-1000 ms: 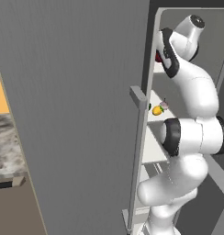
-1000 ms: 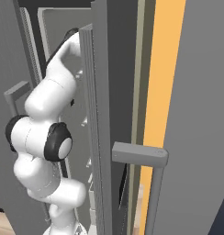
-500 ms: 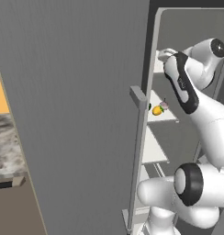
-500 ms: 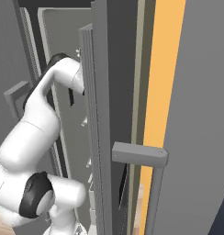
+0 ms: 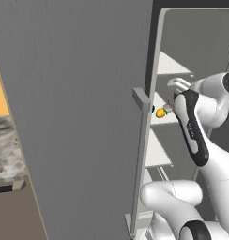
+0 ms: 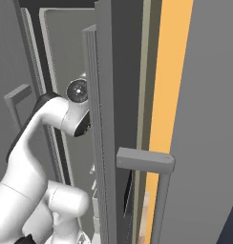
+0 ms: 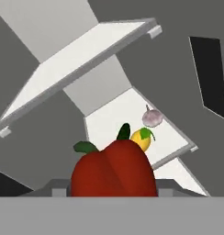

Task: Take the bell pepper and garlic from the highest rack and move them to the second highest rack where the lemon and cucumber are located, to maximize freezer space. Close the freezer door after rearranging.

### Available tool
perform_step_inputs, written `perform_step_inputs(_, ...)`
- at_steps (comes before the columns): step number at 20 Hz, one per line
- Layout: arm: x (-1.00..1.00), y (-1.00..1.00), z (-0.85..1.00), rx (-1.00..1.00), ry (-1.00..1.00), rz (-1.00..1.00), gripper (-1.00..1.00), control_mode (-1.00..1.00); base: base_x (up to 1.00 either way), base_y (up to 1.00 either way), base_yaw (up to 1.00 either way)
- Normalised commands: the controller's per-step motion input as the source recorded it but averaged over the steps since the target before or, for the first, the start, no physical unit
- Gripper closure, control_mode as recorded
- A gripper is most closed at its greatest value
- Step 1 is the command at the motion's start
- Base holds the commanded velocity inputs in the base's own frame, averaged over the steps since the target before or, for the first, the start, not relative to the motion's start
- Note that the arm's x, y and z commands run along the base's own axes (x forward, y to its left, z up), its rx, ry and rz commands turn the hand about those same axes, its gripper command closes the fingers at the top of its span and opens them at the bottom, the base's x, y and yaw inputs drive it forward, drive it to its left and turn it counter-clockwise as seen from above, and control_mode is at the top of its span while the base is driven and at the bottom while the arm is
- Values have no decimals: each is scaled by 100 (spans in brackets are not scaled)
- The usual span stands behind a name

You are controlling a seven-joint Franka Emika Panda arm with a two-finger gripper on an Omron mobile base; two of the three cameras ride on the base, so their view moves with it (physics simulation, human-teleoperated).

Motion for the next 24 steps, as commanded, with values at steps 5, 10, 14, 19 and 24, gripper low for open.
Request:
perform_step_inputs(5, 17, -12, -92, 4, 14, -2, 100, -100, 0, 0, 0)
perform_step_inputs(10, 85, -15, -52, 5, 10, 0, 100, -100, 0, 0, 0)
perform_step_inputs(14, 100, -15, -25, 6, 9, 0, 100, -100, 0, 0, 0)
perform_step_inputs(19, 88, -19, -10, 7, 12, 0, 100, -100, 0, 0, 0)
perform_step_inputs(24, -5, -18, -50, 3, 7, -3, 100, -100, 0, 0, 0)
